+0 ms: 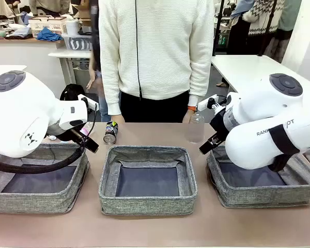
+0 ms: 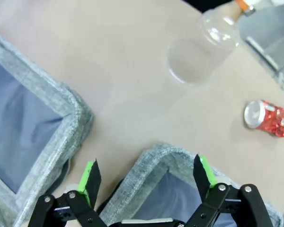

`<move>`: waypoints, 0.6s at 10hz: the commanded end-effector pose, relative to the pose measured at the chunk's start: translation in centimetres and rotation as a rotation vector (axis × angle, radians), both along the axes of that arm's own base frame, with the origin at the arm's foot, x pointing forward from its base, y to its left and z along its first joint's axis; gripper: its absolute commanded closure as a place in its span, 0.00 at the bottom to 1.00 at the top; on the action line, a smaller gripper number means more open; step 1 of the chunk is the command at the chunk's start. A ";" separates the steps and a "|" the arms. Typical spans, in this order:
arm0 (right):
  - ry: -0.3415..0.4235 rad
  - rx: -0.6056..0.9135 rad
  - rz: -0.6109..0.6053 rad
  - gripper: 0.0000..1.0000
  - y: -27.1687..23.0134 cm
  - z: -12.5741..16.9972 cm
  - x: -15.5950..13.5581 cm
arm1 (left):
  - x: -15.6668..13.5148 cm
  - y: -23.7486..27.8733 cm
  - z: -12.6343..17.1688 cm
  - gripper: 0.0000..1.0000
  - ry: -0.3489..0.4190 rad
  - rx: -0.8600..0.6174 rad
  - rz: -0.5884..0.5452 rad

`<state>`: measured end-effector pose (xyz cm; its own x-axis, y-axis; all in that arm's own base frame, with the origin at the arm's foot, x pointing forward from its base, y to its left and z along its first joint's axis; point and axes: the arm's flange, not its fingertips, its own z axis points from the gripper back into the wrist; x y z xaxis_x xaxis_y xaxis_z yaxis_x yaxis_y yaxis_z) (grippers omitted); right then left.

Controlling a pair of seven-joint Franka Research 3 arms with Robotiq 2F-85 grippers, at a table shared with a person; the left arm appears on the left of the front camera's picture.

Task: Sort the waste into the appropriate baskets.
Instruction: Pick up the waste item pointed out by the person.

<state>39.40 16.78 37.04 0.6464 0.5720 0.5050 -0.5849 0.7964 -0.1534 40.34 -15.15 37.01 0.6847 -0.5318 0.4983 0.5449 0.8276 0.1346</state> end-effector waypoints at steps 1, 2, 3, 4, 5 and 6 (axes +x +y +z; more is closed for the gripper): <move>0.000 0.000 0.000 0.00 0.0 0.0 0.0 | 0.0 0.0 0.0 0.00 0.000 0.000 0.000; 0.000 0.000 0.000 0.00 0.0 0.0 0.0 | 0.0 0.0 0.0 0.00 0.000 0.000 0.000; 0.000 0.000 0.000 0.00 0.0 0.0 0.0 | 0.0 0.0 0.0 0.00 0.000 0.000 0.000; 0.000 0.000 0.000 0.00 0.0 0.0 0.0 | 0.0 0.0 0.0 0.00 0.000 0.000 0.000; 0.000 0.000 0.000 0.00 0.0 0.0 0.0 | 0.0 0.0 0.0 0.00 0.000 0.000 0.000; 0.000 0.000 0.000 0.00 0.0 0.0 0.0 | 0.0 0.0 0.0 0.00 0.000 0.000 0.000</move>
